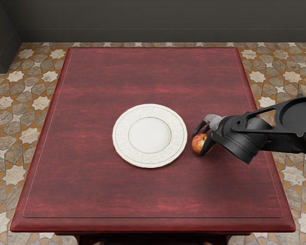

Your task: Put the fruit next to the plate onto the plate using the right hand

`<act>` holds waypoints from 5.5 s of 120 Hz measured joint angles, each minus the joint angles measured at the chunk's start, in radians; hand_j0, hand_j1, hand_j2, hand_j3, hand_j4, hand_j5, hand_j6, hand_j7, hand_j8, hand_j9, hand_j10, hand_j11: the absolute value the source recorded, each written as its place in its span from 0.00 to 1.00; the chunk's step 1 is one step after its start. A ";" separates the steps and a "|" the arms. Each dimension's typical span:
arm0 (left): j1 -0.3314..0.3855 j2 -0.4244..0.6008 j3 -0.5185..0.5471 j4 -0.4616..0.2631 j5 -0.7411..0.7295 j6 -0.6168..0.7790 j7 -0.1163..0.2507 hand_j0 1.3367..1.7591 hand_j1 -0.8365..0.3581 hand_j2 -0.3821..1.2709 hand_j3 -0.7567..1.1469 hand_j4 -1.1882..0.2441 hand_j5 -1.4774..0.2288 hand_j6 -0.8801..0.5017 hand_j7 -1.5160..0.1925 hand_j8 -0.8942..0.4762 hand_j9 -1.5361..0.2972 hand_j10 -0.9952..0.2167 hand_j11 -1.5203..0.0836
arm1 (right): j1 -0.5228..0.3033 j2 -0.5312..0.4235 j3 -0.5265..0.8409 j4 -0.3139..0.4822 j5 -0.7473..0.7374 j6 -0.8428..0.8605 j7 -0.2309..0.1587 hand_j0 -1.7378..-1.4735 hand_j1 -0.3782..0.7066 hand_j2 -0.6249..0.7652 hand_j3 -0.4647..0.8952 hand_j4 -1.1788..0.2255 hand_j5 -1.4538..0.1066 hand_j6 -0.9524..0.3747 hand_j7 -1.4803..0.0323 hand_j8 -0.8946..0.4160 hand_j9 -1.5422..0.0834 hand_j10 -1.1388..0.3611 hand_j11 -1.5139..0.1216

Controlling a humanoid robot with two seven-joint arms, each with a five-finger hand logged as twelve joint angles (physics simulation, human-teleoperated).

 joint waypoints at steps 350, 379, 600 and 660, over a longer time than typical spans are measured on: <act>0.000 0.000 0.000 0.000 0.000 0.000 0.000 0.76 0.75 0.26 0.40 0.66 0.68 0.46 0.70 0.47 0.66 0.62 0.75 | -0.027 0.306 0.198 -0.456 0.117 0.256 0.001 0.31 0.59 0.63 0.34 0.32 0.31 0.43 0.37 0.38 0.36 0.30 0.34; 0.000 0.000 0.000 0.000 0.000 0.000 0.000 0.76 0.75 0.26 0.40 0.66 0.68 0.46 0.70 0.47 0.66 0.62 0.75 | -0.027 0.304 0.198 -0.456 0.120 0.252 0.001 0.30 0.56 0.48 0.34 0.40 0.46 0.40 0.50 0.36 0.50 0.39 0.48; 0.011 0.000 0.001 0.000 0.000 0.000 0.000 0.76 0.75 0.26 0.40 0.66 0.68 0.46 0.70 0.47 0.66 0.62 0.75 | -0.726 -0.328 1.047 -0.440 0.108 1.220 0.135 0.30 0.08 0.44 0.34 0.80 0.89 0.68 0.94 0.65 0.91 0.73 0.89; 0.011 0.000 0.000 0.007 -0.001 0.000 0.000 0.76 0.75 0.26 0.40 0.66 0.68 0.46 0.70 0.47 0.66 0.62 0.75 | -0.879 -0.449 1.221 -0.436 0.128 1.220 0.140 0.30 0.08 0.44 0.34 0.81 0.89 0.68 0.94 0.65 0.91 0.73 0.89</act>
